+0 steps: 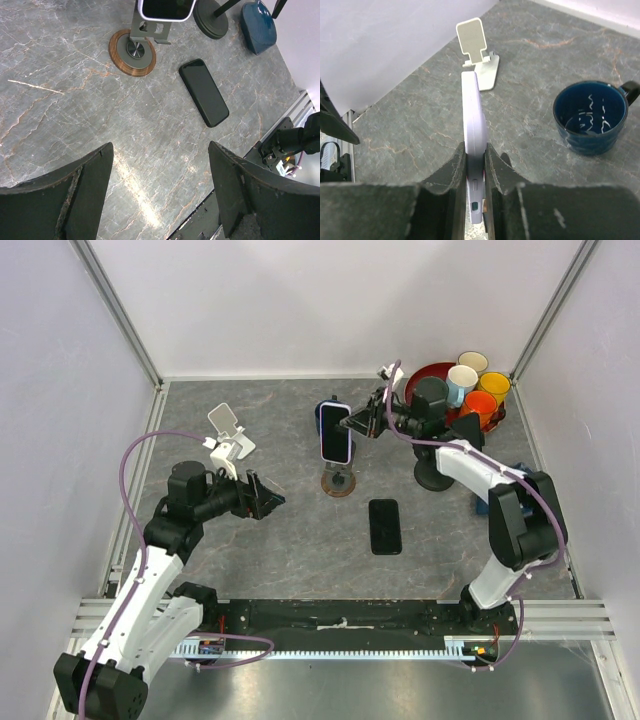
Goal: Remove the phone from the phone stand
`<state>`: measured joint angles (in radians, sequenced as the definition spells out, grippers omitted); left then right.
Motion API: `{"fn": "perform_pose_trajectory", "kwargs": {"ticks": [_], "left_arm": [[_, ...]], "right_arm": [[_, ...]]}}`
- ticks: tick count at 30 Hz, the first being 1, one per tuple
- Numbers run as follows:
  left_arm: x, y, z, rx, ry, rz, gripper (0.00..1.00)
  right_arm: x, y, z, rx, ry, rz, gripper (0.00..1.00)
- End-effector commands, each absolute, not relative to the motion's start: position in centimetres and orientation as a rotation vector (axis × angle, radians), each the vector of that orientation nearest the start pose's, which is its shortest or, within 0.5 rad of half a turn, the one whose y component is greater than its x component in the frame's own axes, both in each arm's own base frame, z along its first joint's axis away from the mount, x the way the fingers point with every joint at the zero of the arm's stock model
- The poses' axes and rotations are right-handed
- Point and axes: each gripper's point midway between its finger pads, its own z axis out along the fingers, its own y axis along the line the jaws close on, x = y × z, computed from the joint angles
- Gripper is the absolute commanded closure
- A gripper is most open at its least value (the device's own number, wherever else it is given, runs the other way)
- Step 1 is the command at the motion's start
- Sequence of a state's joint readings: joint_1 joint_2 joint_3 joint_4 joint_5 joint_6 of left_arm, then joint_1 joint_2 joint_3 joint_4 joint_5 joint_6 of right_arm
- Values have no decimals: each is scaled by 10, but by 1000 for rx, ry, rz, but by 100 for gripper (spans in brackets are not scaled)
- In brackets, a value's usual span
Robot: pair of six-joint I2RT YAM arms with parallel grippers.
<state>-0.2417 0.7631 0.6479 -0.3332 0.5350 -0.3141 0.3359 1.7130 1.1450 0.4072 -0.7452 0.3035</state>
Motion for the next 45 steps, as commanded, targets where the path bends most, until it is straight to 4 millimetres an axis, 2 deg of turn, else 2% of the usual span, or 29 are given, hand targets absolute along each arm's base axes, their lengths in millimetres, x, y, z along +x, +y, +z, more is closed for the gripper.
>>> {"fn": "perform_pose_trajectory", "kwargs": {"ticks": [1,2,4,5,7,8,10,11,13,14,15,17,18,20,21,23,24,25,31,39,45], "left_arm": [[228,-163,211,332,1972,-901,17],[228,-163,212,332,1971,-901,17],[228,-163,212,334,1969,-902,17],[228,-162,211,330,1970,-901,17],[227,-163,213,333,1963,-901,17],[227,-162,213,331,1963,-900,17],[227,-163,213,333,1962,-901,17],[227,-162,213,332,1960,-898,17],[226,-163,215,334,1956,-903,17],[226,-162,214,330,1958,-899,17],[226,-162,215,333,1953,-900,17],[226,-162,215,332,1955,-900,17],[225,-162,214,331,1955,-901,17],[225,-162,215,331,1952,-901,17],[225,-162,216,332,1950,-901,17],[225,-162,216,332,1950,-901,17],[225,-162,216,331,1949,-902,17],[225,-162,216,330,1948,-900,17],[225,-162,215,326,1953,-900,17],[226,-161,213,322,1960,-898,17],[226,-161,212,318,1967,-898,17]], "right_arm": [[403,279,313,-649,1488,1096,100],[399,277,322,-647,1475,1096,100],[391,276,323,-641,1496,1102,100],[384,274,331,-638,1486,1096,100],[376,272,326,-614,1530,1098,100],[369,271,331,-612,1529,1096,100],[359,271,320,-593,1601,1112,100],[351,270,322,-587,1612,1115,100],[339,269,305,-558,1689,1125,100],[331,267,307,-532,1701,1141,100],[324,266,293,-512,1748,1157,100],[309,263,289,-481,1783,1183,100],[303,262,273,-462,1828,1190,100],[291,258,265,-438,1862,1191,100],[284,257,249,-413,1911,1205,100],[273,254,237,-391,1955,1215,100],[268,252,222,-364,1996,1217,100],[262,253,217,-359,2012,1226,100],[249,248,163,-222,2146,1251,100],[251,255,124,-125,2244,1283,100],[255,252,94,-120,2323,1220,100]]}}
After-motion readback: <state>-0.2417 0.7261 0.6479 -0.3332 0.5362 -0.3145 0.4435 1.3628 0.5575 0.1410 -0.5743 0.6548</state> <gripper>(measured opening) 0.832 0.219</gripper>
